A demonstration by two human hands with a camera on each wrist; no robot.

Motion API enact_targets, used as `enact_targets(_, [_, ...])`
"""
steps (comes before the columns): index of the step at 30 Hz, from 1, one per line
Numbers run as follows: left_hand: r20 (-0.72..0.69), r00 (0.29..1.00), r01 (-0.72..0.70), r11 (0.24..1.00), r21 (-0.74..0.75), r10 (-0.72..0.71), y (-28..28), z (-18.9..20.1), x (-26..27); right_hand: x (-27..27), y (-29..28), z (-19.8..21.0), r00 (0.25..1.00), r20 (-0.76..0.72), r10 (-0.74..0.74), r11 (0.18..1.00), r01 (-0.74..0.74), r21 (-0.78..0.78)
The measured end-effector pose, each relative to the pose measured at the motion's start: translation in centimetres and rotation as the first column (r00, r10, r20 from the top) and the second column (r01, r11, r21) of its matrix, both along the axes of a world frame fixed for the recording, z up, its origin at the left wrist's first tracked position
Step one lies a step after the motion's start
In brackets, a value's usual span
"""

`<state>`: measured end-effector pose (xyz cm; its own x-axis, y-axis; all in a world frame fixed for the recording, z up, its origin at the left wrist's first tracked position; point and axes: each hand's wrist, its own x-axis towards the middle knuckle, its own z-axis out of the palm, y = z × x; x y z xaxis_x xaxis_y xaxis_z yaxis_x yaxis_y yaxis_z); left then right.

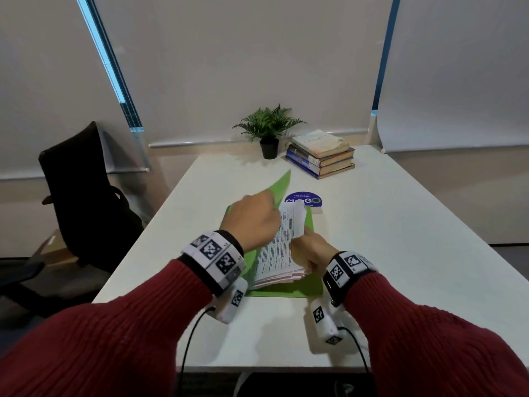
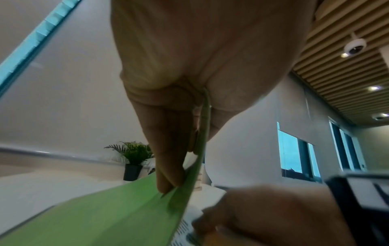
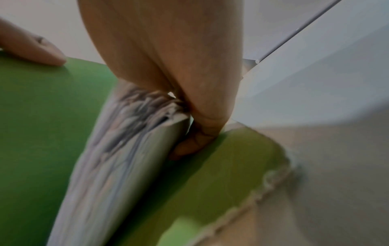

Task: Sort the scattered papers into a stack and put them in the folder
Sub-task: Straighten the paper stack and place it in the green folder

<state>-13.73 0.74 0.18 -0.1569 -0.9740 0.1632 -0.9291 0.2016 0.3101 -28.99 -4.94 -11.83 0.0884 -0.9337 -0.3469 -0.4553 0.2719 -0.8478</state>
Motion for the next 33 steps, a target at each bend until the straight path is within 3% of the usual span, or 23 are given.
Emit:
enact_targets(1, [0.025,1.0,0.016,1.0,0.018,-0.016,0.2,-0.7,-0.8,0.0,0.1,0.2,0.996,-0.078,0.039,0.999,-0.039,0.002])
enact_targets(3, [0.065,0.997,0.026,0.998,0.056,-0.03,0.7,-2.0,-2.3,0.0,-0.4,0.0,0.999,0.053,0.011,1.0,-0.012,0.02])
enact_targets(4, [0.084,0.996,0.027,0.997,0.074,-0.034,0.9,-2.7,-2.9,-0.2,-1.4,-0.9,0.984,0.168,-0.062,0.998,0.057,0.035])
enact_targets(6, [0.113,0.993,0.031,0.993,0.113,-0.044,1.4,-4.0,-3.6,-1.4,-3.6,-3.9,0.953,0.263,-0.149,0.988,0.131,0.082])
enact_targets(8, [0.137,0.989,0.033,0.988,0.151,-0.054,1.9,-5.2,-4.1,-1.4,-2.3,-2.5,0.916,0.318,-0.244,0.969,0.216,0.123])
enact_targets(10, [0.161,0.983,0.054,0.981,0.184,-0.084,2.5,-6.2,-4.4,-1.3,0.3,0.4,0.947,0.19,-0.257,0.966,0.254,0.042])
enact_targets(12, [0.174,0.975,0.099,0.971,0.22,-0.139,3.0,-7.1,-4.4,-1.6,1.2,0.6,0.981,-0.041,-0.191,0.98,0.188,-0.07])
enact_targets(15, [0.101,0.979,0.139,0.945,0.295,-0.176,3.1,-8.2,-3.2,-1.7,2.4,0.4,0.91,-0.404,-0.091,0.995,0.069,-0.068])
enact_targets(17, [0.042,0.985,0.146,0.942,0.301,-0.166,3.3,-8.7,-1.8,-1.9,3.0,0.3,0.868,-0.489,-0.083,0.995,0.046,-0.088])
enact_targets(21, [0.105,0.994,0.007,0.957,0.291,-0.04,4.8,-10.3,0.8,-1.9,3.2,-0.3,0.847,-0.53,-0.039,0.992,-0.031,-0.121])
enact_targets(24, [0.214,0.976,-0.098,0.938,0.334,0.026,6.4,-11.7,1.6,-1.4,3.2,-0.3,0.851,-0.524,-0.047,0.99,-0.029,-0.136])
enact_targets(27, [0.233,0.97,-0.151,0.917,0.37,0.066,6.4,-12.6,1.0,-1.0,3.2,-0.4,0.853,-0.516,-0.069,0.988,-0.014,-0.157])
enact_targets(30, [0.24,0.966,-0.187,0.906,0.379,0.098,5.7,-12.7,0.2,-0.9,3.0,-0.4,0.898,-0.43,-0.093,0.987,0.025,-0.161])
enact_targets(33, [0.247,0.961,-0.208,0.909,0.361,0.122,4.4,-12.7,0.2,-0.8,3.8,-0.1,0.96,-0.253,-0.119,0.98,0.072,-0.186])
